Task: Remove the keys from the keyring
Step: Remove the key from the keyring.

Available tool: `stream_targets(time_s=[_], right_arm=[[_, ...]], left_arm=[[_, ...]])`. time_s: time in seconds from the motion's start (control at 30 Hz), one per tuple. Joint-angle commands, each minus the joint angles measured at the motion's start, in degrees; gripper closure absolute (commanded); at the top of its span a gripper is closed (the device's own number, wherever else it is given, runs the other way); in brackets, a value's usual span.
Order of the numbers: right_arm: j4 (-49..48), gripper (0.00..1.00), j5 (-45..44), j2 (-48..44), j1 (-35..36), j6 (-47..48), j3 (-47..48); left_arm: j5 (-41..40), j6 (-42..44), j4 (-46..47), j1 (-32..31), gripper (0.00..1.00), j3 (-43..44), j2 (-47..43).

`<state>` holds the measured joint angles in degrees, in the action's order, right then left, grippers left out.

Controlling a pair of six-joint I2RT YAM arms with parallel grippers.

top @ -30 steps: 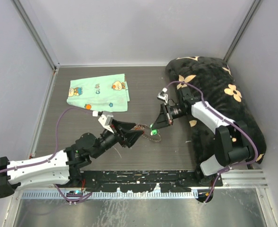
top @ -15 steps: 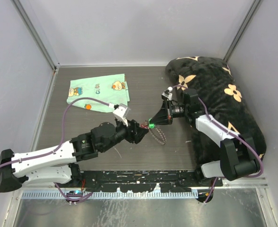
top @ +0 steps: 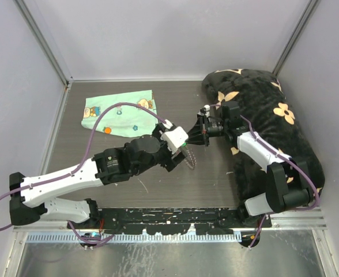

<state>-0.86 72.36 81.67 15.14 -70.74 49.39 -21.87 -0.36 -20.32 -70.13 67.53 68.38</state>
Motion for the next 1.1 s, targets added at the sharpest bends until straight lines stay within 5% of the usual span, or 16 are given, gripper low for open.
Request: stream_targets(time_s=[0.0,0.13,0.23,0.43,0.53,0.73,1.07], right_arm=[[8.07,0.99,0.59,0.27,-0.23,-0.02,5.44],[9.42,0.99,0.08,0.81,-0.34,-0.14,5.64],[9.5,0.99,0.02,0.73,-0.32,-0.26,5.52],[9.48,0.99,0.06,0.65,-0.26,-0.54,5.18],[9.48,0.99,0.05,0.52,-0.26,-0.67,4.97],[9.48,0.99,-0.07,0.37,-0.28,-0.95,4.62],[9.48,0.99,-0.14,0.5,-0.37,-1.29,4.41]], left_arm=[[7.27,28.69,-0.66,-0.12,0.23,0.76,-0.82],[19.0,43.39,1.92,3.63,0.31,-4.2,-2.89],[22.72,46.35,9.5,6.81,0.3,-8.44,-4.98],[28.85,48.04,22.18,10.22,0.26,-12.68,-5.67],[29.7,48.21,24.76,10.27,0.3,-12.8,-4.27],[29.82,48.39,28.17,10.23,0.54,-14.31,-3.08],[31.62,49.07,27.49,10.27,0.55,-17.95,-4.78]])
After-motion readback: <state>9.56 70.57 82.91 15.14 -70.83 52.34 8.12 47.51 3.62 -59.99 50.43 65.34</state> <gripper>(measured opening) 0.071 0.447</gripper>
